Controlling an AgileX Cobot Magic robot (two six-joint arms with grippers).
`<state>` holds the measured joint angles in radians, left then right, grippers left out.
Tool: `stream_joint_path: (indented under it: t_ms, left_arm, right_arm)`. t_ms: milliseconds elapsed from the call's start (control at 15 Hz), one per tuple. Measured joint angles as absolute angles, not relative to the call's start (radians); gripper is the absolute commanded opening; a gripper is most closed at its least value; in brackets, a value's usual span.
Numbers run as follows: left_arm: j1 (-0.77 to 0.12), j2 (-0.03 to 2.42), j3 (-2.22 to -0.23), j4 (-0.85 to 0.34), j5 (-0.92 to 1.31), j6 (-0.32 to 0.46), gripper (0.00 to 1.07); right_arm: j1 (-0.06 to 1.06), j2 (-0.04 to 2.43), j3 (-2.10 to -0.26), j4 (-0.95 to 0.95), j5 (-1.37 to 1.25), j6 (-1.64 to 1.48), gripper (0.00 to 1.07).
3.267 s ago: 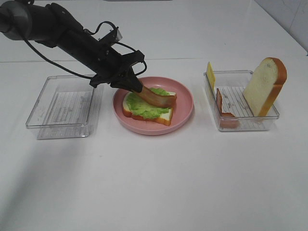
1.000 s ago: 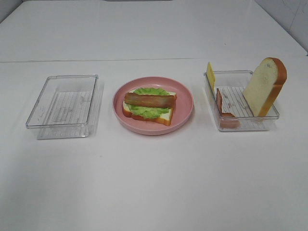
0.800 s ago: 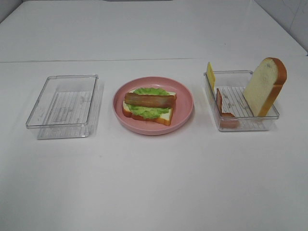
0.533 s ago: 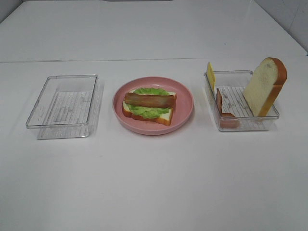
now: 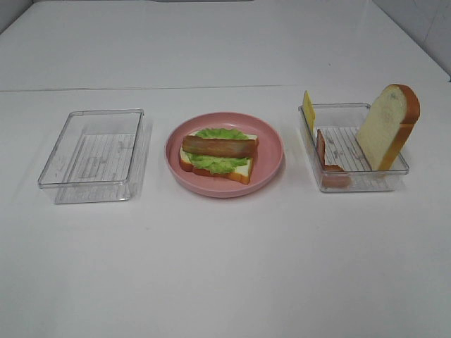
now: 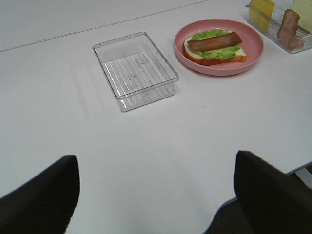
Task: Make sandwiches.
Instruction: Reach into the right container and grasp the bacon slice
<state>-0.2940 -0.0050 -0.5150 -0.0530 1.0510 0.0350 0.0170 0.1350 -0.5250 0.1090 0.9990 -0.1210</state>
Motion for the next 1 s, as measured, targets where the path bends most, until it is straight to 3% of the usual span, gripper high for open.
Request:
stream_joint_path:
  t_ms: [333,733,1000]
  left_arm:
    - [-0.294,-0.005,-0.508,-0.052,1.051,0.035,0.82]
    - [-0.294,-0.005,-0.508,-0.049,1.051,0.035,0.82]
    - [-0.294,-0.005,-0.508,-0.049,1.051,0.035,0.82]
  right_arm:
    - [0.017,0.473,-0.536,0.246,0.792,-0.141,0.81]
    - [0.017,1.038,-0.837,0.489,0.781,-0.375,0.75]
    - [0.063,1.413,-1.131,0.524,0.932,-0.384,0.59]
